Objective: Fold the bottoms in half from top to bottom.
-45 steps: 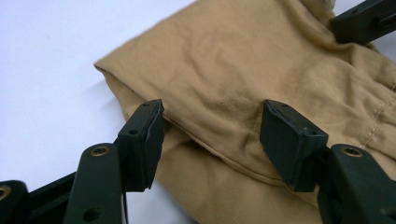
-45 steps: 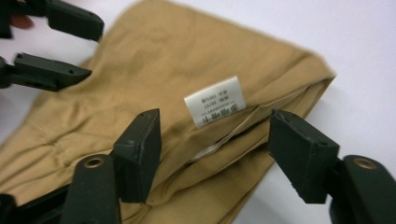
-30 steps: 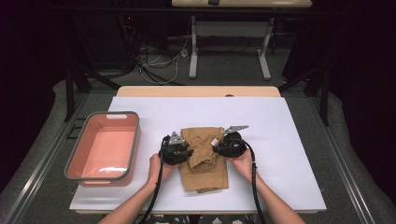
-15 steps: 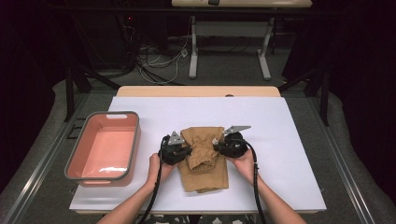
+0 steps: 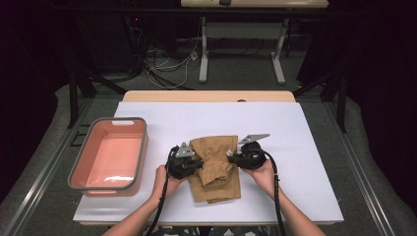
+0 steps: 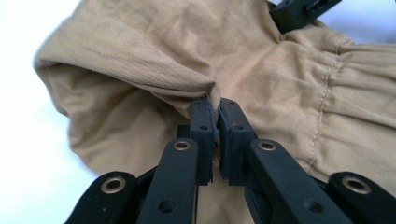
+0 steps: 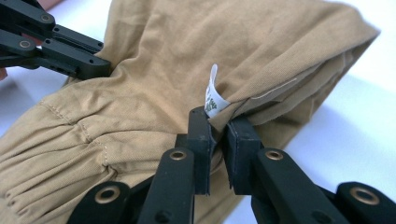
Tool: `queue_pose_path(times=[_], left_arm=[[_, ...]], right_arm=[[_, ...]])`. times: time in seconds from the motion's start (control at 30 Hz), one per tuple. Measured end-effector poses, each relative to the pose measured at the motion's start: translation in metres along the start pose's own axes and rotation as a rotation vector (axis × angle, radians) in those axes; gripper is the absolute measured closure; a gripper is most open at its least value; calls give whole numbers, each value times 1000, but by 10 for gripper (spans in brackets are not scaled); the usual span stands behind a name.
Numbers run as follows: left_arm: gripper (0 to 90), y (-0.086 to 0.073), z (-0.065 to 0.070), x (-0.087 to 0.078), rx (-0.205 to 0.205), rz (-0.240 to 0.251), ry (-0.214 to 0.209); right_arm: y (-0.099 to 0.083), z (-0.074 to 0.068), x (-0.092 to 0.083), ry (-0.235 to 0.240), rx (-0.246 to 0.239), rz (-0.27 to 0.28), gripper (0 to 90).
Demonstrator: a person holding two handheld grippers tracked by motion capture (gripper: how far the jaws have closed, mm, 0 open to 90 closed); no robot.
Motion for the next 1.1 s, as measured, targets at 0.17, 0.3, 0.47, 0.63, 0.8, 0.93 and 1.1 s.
queue_pose_path(times=[0.17, 0.3, 0.47, 0.63, 0.8, 0.93, 1.1], left_arm=[[696, 0, -10, 2, -28, -13, 5], [458, 5, -23, 1, -63, 10, 16], [565, 2, -29, 12, -75, -2, -8], [768, 1, -23, 17, -39, -14, -18], [838, 1, -22, 17, -51, -3, -20], [844, 1, -21, 13, -54, 3, -17], [842, 1, -17, 6, -50, 2, -32]], right_arm=[[-6, 1, 9, -3, 7, -51, 804], [-7, 2, 13, -18, -12, -47, 790], [-6, 3, 14, -19, -17, -51, 688], [0, 11, 12, -27, 51, -2, 545], [1, 12, 16, -34, 45, 4, 750], [-1, 9, 13, -11, 44, 6, 835], [-2, 4, 5, 0, 30, 8, 845]])
Point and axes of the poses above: each handheld gripper's, and its own axes: x roughly forward along the jaws, y roughly out of its top, z roughly to its right, the point moved 3 cm from there along x, roughly forward along the jaws, and after that the axes turned 7 degrees about -y, right-handed, at the moved point
